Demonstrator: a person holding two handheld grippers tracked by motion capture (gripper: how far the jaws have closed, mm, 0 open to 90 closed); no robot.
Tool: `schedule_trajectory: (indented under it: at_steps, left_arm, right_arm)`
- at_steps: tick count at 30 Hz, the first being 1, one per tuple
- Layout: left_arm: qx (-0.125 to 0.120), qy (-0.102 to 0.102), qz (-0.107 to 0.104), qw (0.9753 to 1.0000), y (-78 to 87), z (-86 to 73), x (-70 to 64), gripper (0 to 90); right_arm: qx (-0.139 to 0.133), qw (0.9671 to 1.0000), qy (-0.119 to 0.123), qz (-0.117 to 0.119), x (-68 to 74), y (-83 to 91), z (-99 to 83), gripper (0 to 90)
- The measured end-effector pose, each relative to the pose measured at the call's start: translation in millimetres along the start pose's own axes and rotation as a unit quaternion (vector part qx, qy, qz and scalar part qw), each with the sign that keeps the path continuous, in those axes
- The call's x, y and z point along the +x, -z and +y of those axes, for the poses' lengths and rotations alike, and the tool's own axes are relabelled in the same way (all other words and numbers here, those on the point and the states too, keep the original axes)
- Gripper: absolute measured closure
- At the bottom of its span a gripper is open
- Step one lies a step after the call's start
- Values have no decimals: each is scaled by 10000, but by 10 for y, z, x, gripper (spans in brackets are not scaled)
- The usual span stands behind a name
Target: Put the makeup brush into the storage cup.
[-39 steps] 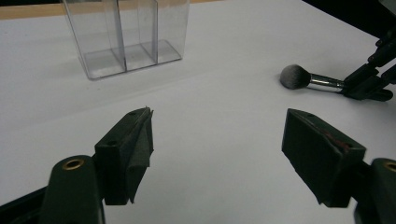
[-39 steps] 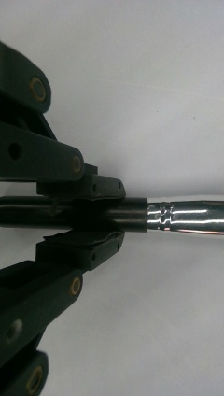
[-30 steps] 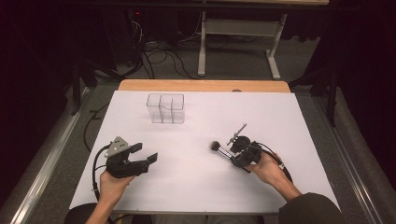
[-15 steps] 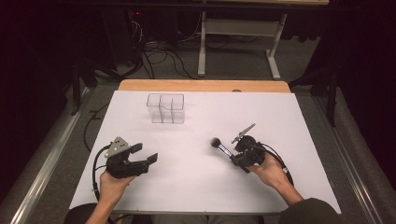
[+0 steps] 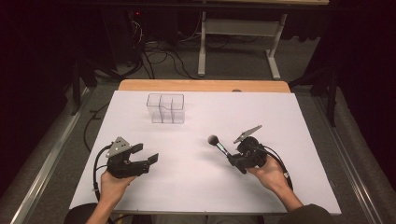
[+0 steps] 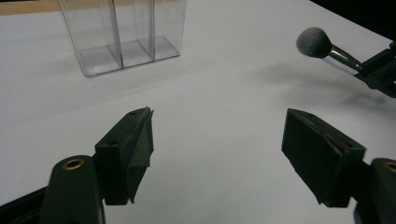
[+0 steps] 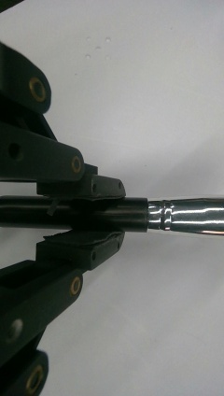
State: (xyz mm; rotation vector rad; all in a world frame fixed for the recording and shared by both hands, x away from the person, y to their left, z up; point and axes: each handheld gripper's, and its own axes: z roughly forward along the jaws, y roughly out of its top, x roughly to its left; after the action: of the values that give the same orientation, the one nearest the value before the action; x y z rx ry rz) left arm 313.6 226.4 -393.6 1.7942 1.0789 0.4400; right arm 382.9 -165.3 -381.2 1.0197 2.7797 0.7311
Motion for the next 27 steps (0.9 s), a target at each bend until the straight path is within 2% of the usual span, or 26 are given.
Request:
schedule_trajectory:
  at_steps: [12, 26, 27]
  left_arm:
    - [-4, -63, -25, 10000, 4, 8, -30, 251]
    - [-35, -208, -190, 9996, 15, 35, -108, 250]
    - [-21, -200, -257, 9995, 4, 39, -121, 250]
  right_arm:
    - [-342, 9992, -63, 181, 71, 6, -10, 766]
    - [-624, 9976, -147, 255, 142, 16, -49, 767]
    - [-645, 9975, -145, 252, 144, 16, -50, 766]
